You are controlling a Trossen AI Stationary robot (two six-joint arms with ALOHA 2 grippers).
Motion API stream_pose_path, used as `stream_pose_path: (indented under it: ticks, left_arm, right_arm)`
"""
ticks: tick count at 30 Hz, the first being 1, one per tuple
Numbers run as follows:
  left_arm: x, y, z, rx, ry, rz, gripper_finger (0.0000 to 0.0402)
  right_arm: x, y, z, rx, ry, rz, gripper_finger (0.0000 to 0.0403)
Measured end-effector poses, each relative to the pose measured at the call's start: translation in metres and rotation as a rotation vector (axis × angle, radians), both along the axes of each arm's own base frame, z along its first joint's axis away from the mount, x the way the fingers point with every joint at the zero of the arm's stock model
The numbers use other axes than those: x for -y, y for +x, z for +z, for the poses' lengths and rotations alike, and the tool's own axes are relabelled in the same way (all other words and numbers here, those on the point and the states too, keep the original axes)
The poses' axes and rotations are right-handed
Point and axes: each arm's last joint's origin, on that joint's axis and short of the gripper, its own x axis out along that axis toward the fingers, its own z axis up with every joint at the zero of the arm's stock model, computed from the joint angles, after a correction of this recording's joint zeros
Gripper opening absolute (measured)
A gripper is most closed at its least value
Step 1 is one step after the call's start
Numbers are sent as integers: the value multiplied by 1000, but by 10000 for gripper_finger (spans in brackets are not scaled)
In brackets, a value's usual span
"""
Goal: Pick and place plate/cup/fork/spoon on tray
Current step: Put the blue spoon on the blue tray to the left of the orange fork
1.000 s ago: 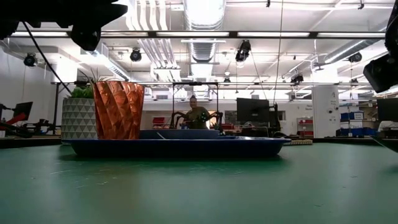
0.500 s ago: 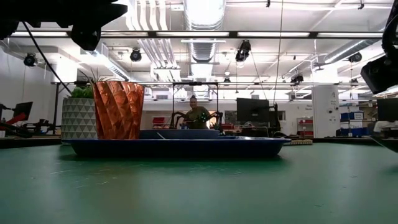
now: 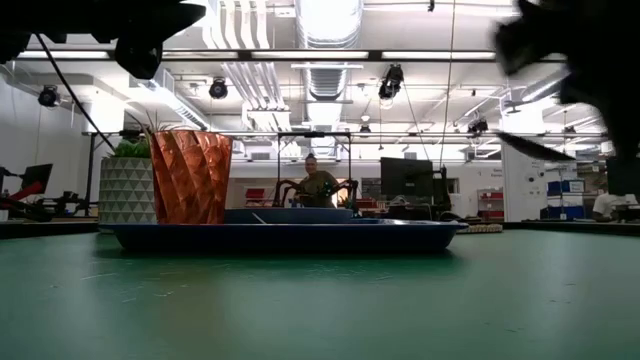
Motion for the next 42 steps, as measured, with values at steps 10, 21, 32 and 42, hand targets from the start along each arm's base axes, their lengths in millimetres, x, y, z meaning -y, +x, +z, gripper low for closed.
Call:
stream_pose_path:
  ticks: [10, 21, 32, 42]
  left_arm:
    - [0, -1, 3, 30, -4, 3, 109]
    - [0, -1, 3, 31, -5, 4, 109]
    - [-1, -1, 3, 32, -8, 7, 109]
    - [-1, -1, 3, 32, -8, 6, 109]
  right_arm:
    - [60, 81, 45, 190, -9, 306, 9]
    - [100, 158, 22, 211, -73, 785, 9]
    - [134, 204, -15, 155, -75, 820, 9]
    - [145, 218, -38, 129, -76, 825, 9]
